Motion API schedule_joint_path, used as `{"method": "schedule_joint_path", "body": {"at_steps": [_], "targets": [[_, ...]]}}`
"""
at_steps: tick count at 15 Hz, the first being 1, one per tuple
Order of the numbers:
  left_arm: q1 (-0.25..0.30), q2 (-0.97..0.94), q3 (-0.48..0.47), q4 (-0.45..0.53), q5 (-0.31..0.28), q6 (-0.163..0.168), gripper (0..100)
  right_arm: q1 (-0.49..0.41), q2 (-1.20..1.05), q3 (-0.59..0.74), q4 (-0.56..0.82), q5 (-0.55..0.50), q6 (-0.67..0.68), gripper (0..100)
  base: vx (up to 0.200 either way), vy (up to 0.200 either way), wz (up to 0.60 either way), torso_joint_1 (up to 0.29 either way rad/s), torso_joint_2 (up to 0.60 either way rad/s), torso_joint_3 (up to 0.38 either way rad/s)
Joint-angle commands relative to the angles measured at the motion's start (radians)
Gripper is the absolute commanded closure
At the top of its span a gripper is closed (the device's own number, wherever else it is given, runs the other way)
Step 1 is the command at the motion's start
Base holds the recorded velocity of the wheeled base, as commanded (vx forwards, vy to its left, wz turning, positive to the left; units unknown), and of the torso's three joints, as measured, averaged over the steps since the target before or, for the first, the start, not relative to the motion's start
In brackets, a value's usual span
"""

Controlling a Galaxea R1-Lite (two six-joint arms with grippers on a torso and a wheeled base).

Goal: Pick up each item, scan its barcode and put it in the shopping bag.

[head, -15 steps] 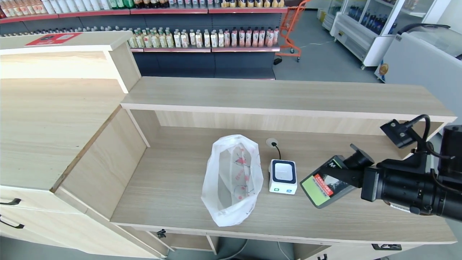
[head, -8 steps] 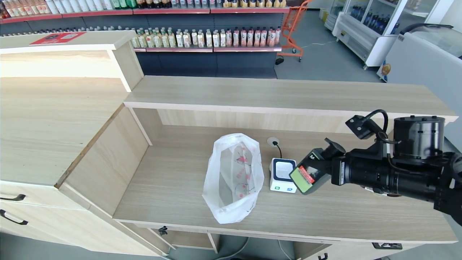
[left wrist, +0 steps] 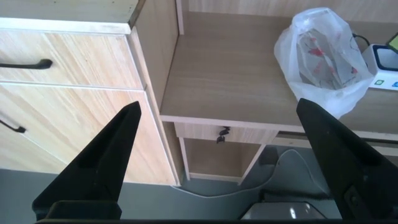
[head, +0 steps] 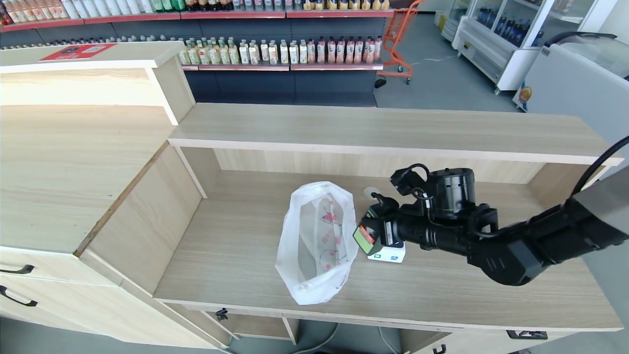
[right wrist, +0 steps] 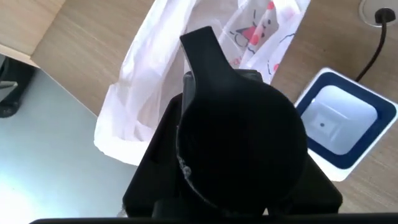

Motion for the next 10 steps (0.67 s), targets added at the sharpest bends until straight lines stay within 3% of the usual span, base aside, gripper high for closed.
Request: {"method": "schedule_joint_path", "body": {"at_steps": [1,3,10], "targets": [[0.000,0.000,0.000,0.000,0.000,0.000,0,0.072,0.159,-0.088,-0.043,-0.025,-0.007,100,0.000,0.000,0.00,0.000,0.00,0.000],[0.000,0.000,0.000,0.000,0.000,0.000,0,0.111,0.228,-0.133,-0.089,-0.085,-0.039,100,0.000,0.000,0.00,0.000,0.00,0.000],[0.000,0.000,0.000,0.000,0.000,0.000,0,0.156,0.429,-0.208,-0.280,-0.090,-0.251,100,0.000,0.000,0.00,0.000,0.00,0.000]]}}
